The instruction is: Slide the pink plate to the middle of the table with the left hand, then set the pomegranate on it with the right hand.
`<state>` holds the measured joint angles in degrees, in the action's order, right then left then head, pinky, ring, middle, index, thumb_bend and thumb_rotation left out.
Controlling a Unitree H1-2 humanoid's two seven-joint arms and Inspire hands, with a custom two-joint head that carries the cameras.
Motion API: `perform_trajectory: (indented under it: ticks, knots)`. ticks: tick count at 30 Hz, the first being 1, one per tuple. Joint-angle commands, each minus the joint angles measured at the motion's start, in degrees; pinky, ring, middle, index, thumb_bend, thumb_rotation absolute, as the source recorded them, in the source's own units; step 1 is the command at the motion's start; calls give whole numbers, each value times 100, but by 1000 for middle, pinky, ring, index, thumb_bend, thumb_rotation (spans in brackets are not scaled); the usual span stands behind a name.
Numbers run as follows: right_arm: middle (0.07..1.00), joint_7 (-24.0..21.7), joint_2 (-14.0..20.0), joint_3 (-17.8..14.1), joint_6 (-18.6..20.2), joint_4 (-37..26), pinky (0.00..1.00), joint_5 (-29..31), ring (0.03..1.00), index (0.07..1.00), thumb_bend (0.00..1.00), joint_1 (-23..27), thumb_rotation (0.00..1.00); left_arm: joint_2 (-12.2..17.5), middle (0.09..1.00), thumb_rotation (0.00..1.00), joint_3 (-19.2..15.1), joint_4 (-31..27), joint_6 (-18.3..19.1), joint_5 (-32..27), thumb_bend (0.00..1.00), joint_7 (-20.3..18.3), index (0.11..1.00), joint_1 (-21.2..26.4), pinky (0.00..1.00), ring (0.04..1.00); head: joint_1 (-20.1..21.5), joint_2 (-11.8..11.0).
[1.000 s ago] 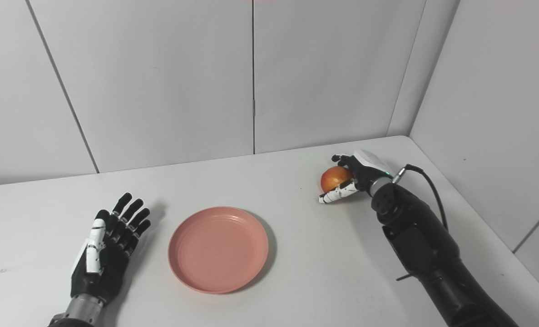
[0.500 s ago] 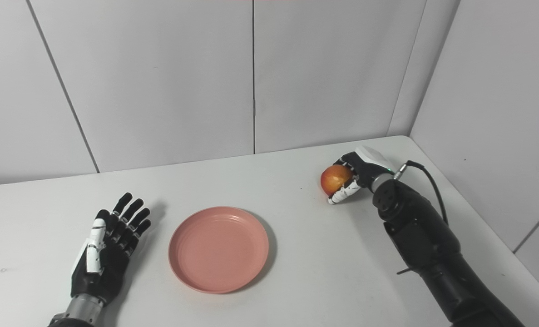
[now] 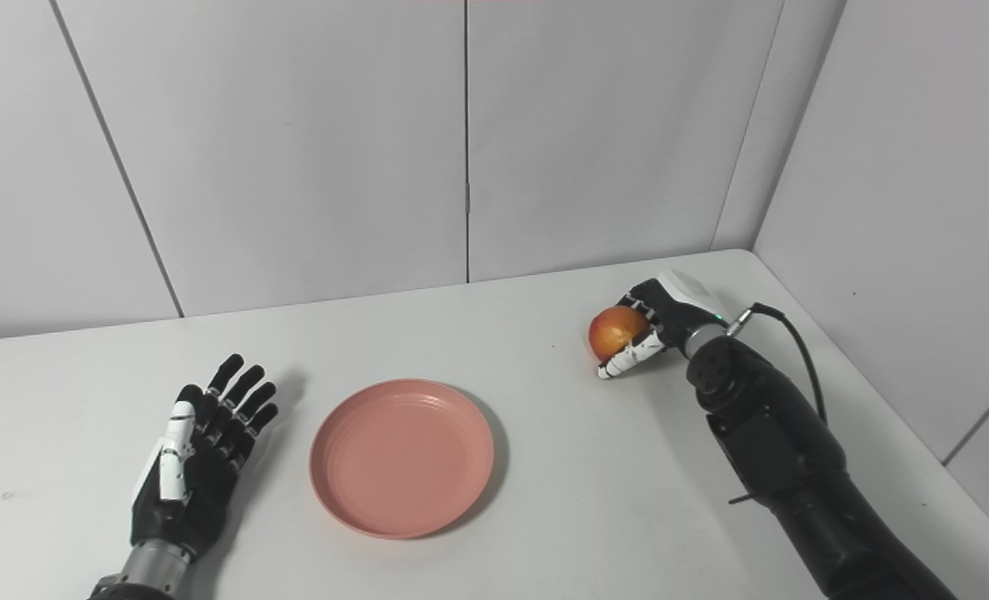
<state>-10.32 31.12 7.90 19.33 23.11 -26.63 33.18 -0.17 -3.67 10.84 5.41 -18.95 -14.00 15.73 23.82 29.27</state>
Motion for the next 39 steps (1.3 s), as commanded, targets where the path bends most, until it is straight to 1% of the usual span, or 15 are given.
perform_trajectory:
  ticks: [1,4,7,9,12,13,17,20,23,27,30,32,33,36,39]
  knots:
    - [510,238,135,-151,-201,-244,396,29,448,489,516,117,131,-1,921,1000,35,89,196,96,401,131,913,-109,928,910,-38,-2]
    - [504,298,125,-272,-192,-439,392,120,443,489,517,39,132,-19,922,1000,55,93,179,124,404,145,915,-111,928,911,-106,-5]
    - [521,300,103,-401,-105,-849,410,179,466,488,517,-74,132,-65,921,1000,69,69,191,155,403,187,915,-115,929,910,-192,3]
    - [568,287,95,-426,-73,-1121,487,168,538,487,518,-137,133,-83,921,1000,86,40,214,176,404,220,915,-119,930,913,-232,12]
    - [597,275,97,-431,-44,-1254,533,157,579,487,519,-170,133,-89,922,1000,107,20,224,177,403,249,914,-123,930,914,-232,12]
    - [558,265,71,-423,-44,-1460,484,150,527,487,517,-185,132,-101,921,1000,125,-2,232,199,401,286,914,-131,931,913,-304,23]
    - [521,226,-21,-385,3,-1996,426,109,476,488,515,-209,131,-132,923,1000,167,-57,259,247,404,364,917,-150,932,915,-342,29]
    - [531,123,-117,-305,77,-2380,447,66,494,488,515,-190,131,-165,922,1000,193,-96,287,271,402,428,916,-157,928,914,-444,53]
    - [526,27,-225,-224,163,-2717,446,-23,488,487,516,-151,131,-183,922,1000,241,-148,313,302,399,470,915,-168,927,915,-537,64]
    - [536,-76,-322,-168,190,-2960,459,-85,498,487,516,-127,130,-195,919,1000,289,-134,257,318,401,483,911,-173,923,912,-620,62]
    - [541,-168,-459,-12,189,-3221,465,-174,509,488,516,-96,133,-243,912,1000,315,-166,288,381,410,562,904,-180,910,903,-754,75]
    - [540,-212,-527,24,215,-3312,449,-219,504,488,515,-87,131,-258,910,1000,328,-173,282,402,415,581,902,-184,903,898,-763,75]
    - [537,-239,-624,84,188,-3372,448,-229,501,488,515,-69,131,-275,911,1000,341,-181,277,409,415,586,903,-190,905,899,-867,90]
    - [525,-273,-817,229,150,-3471,438,-317,485,487,517,-33,131,-317,914,1000,367,-211,287,442,418,602,909,-209,914,901,-944,108]
    - [532,-294,-994,354,42,-3493,426,-315,483,488,515,-4,130,-365,914,1000,396,-248,290,521,428,639,908,-226,906,896,-1133,151]
